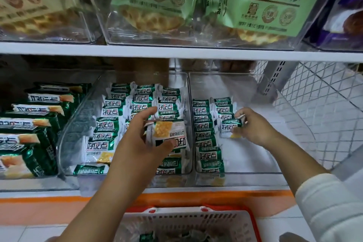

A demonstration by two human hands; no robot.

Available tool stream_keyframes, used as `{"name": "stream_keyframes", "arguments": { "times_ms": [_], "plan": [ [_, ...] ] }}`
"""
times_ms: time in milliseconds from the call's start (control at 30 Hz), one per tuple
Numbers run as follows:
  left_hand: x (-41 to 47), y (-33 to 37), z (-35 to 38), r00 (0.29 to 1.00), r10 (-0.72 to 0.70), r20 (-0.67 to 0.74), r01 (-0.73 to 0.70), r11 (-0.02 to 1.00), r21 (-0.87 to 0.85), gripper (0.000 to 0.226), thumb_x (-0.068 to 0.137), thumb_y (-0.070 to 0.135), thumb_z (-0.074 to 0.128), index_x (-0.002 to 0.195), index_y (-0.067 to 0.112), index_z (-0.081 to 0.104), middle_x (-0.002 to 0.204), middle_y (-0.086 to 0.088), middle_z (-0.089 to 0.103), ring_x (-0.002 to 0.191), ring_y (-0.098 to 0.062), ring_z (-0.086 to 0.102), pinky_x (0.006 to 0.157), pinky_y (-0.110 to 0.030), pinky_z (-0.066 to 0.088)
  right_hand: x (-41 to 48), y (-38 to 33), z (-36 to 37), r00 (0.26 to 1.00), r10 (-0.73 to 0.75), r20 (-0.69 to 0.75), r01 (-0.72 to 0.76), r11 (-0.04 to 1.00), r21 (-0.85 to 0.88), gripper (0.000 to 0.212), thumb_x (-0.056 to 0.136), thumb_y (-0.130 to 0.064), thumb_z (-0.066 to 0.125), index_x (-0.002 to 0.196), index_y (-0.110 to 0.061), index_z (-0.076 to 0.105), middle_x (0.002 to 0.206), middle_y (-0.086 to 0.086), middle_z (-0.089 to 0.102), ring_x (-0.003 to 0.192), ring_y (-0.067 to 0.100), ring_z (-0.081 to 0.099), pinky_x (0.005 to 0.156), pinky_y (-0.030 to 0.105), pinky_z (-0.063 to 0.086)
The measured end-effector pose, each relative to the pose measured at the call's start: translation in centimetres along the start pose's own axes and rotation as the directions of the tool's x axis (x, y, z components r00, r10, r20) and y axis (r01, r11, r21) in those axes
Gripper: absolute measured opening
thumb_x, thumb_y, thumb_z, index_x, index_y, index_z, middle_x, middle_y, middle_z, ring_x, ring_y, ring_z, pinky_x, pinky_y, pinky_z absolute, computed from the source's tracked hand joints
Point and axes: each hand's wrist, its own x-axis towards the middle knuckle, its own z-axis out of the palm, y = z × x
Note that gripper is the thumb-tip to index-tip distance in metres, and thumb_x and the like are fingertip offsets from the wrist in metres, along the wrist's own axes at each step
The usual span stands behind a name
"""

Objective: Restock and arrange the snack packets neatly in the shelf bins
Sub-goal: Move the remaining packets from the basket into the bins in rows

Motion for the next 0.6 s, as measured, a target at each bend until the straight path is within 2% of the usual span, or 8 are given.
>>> {"name": "stream_keyframes", "arguments": {
  "times_ms": [33, 167, 267, 367, 433, 500, 600],
  "plan": [
    [-0.1, -0.1, 0.0, 1.000, -0.007, 0.016, 0.007, 1.000, 0.011, 0.065, 0.080, 0.026, 0.079, 0.120, 0.061, 0.042, 0.139, 0.009, 0.054, 0.127, -0.020, 0.053, 0.097, -0.043, 0.050, 0.2, -0.1, 0.4, 1.000, 0.005, -0.009, -0.005, 1.000, -0.009, 0.039, 0.081, -0.006, 0.074, 0.107, -0.017, 0.047, 0.088, 0.009, 0.059, 0.071, 0.025, 0.060, 0.067, 0.033, 0.048],
    [-0.3, 0.1, 0.0, 0.999, -0.016, 0.034, 0.015, 0.999, 0.039, 0.061, 0.080, 0.026, 0.079, 0.111, 0.065, 0.044, 0.138, 0.012, 0.055, 0.128, -0.020, 0.053, 0.097, -0.040, 0.049, 1.0, 0.3, 1.5, 0.992, 0.057, -0.113, -0.053, 0.998, 0.038, 0.060, 0.075, -0.004, 0.079, 0.123, -0.013, 0.046, 0.123, 0.015, 0.049, 0.097, 0.030, 0.059, 0.081, 0.036, 0.051],
    [-0.3, -0.1, 0.1, 0.999, -0.039, 0.019, 0.038, 0.999, 0.023, 0.053, 0.081, 0.027, 0.079, 0.112, 0.060, 0.051, 0.130, 0.011, 0.060, 0.116, -0.019, 0.060, 0.095, -0.043, 0.052, 1.3, 0.6, 1.7, 0.992, 0.085, -0.090, -0.082, 0.996, 0.041, 0.072, 0.076, -0.010, 0.081, 0.136, -0.014, 0.040, 0.122, 0.012, 0.051, 0.105, 0.032, 0.059, 0.088, 0.039, 0.051],
    [-0.2, -0.3, 0.2, 0.998, -0.056, 0.009, 0.056, 0.998, 0.039, 0.044, 0.080, 0.031, 0.079, 0.103, 0.059, 0.055, 0.110, 0.004, 0.068, 0.091, -0.024, 0.069, 0.085, -0.050, 0.056, 1.4, 0.2, 1.8, 0.993, 0.070, -0.097, -0.072, 0.997, -0.014, 0.058, 0.076, -0.017, 0.082, 0.123, -0.011, 0.049, 0.112, 0.013, 0.059, 0.100, 0.030, 0.060, 0.080, 0.032, 0.047],
    [-0.4, -0.3, 0.1, 0.998, -0.055, -0.003, 0.055, 0.997, 0.051, 0.041, 0.079, 0.031, 0.079, 0.101, 0.058, 0.057, 0.103, -0.002, 0.070, 0.086, -0.029, 0.069, 0.083, -0.053, 0.057, 1.5, 0.0, 1.9, 0.990, 0.065, -0.128, -0.071, 0.997, -0.041, 0.041, 0.077, -0.020, 0.081, 0.105, -0.013, 0.051, 0.106, 0.015, 0.061, 0.089, 0.027, 0.058, 0.072, 0.027, 0.041],
    [-0.6, -0.3, 0.0, 0.998, -0.056, -0.013, 0.056, 0.997, 0.053, 0.041, 0.078, 0.031, 0.080, 0.102, 0.057, 0.057, 0.101, -0.010, 0.070, 0.085, -0.038, 0.067, 0.080, -0.054, 0.056, 1.6, -0.1, 1.8, 0.980, 0.055, -0.193, -0.065, 0.997, -0.049, 0.031, 0.079, -0.019, 0.078, 0.094, -0.015, 0.051, 0.107, 0.015, 0.059, 0.084, 0.025, 0.056, 0.071, 0.025, 0.038],
    [-0.9, -0.2, -0.2, 0.999, -0.048, -0.016, 0.049, 0.998, 0.038, 0.041, 0.078, 0.031, 0.079, 0.103, 0.056, 0.057, 0.101, -0.015, 0.069, 0.080, -0.044, 0.063, 0.065, -0.049, 0.054, 1.2, -0.1, 1.6, 0.982, 0.038, -0.185, -0.040, 0.999, -0.008, 0.031, 0.078, -0.011, 0.076, 0.098, -0.020, 0.053, 0.115, 0.012, 0.047, 0.085, 0.027, 0.057, 0.070, 0.031, 0.047]
  ]
}}
